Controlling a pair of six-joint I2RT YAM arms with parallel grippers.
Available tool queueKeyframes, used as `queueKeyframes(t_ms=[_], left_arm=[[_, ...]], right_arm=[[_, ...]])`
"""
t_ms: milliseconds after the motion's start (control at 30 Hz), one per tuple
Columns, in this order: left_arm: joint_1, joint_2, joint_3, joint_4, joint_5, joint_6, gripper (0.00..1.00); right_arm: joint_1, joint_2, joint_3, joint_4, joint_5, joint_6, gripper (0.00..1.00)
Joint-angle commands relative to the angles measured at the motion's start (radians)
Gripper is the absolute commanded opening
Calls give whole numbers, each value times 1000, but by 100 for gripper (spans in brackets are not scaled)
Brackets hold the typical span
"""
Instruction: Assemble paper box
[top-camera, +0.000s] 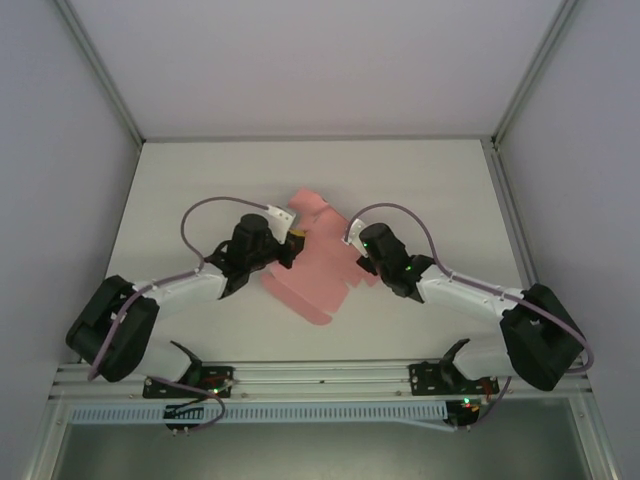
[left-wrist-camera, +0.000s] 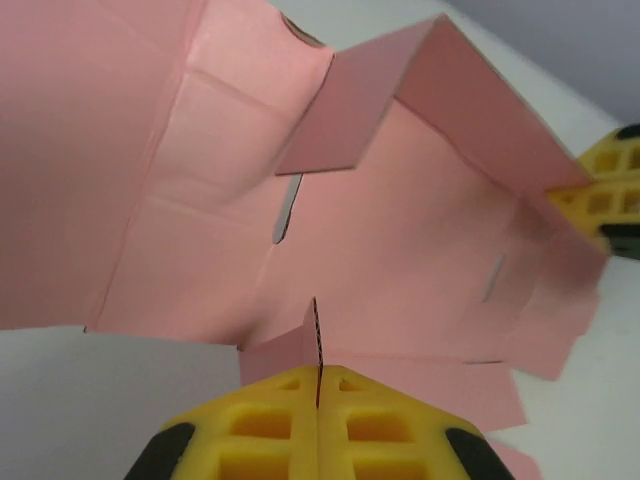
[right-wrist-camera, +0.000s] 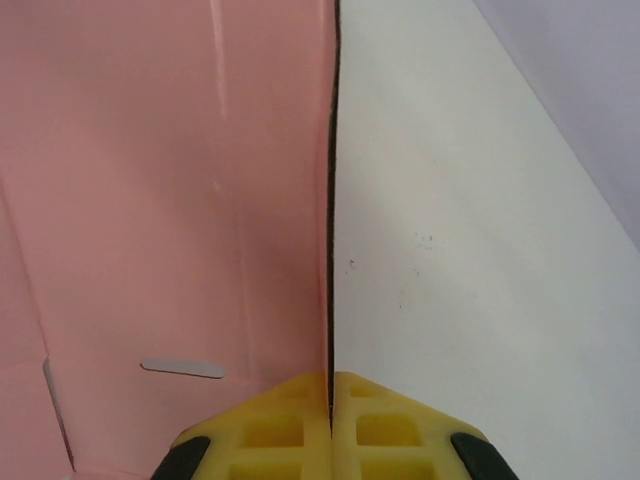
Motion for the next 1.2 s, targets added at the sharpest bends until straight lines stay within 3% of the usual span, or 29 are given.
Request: queueKeyframes(t_ms=[0,167,300,367,400,467,667,767,867,1167], left_arm=[[-95,61,56,-11,-178,114,0],[-165,139,86,-4,-201,134,0],[-163,147,55,34,-212,87,3],[-149,122,37,31,-213,60,22],[-140,103,26,26,-212,45,38],[-117,48,3,8,-204,8,49],[-40,-194,-34,-122,-94,-71,98],[26,-303,-50,-184,-90,-122,100],[134,-350,-46,-263,-101,-187,100],[367,-255,-12,-268,-42,-241,100]], right_arm=[[57,-9,4,55,-39,-72,0],[82,-13,-5,60,-4,-110,0],[93,-31,-19,77,45,-140,0],[94,-42,-31,94,84,-176,0],[94,-46,-38,106,106,-202,0],[97,-50,-37,113,151,-260,0],[114,-7,-38,212,283,-433,0],[126,44,-58,322,341,-522,0],[135,119,-116,559,428,-649,0],[172,323,-197,1005,460,-864,0]])
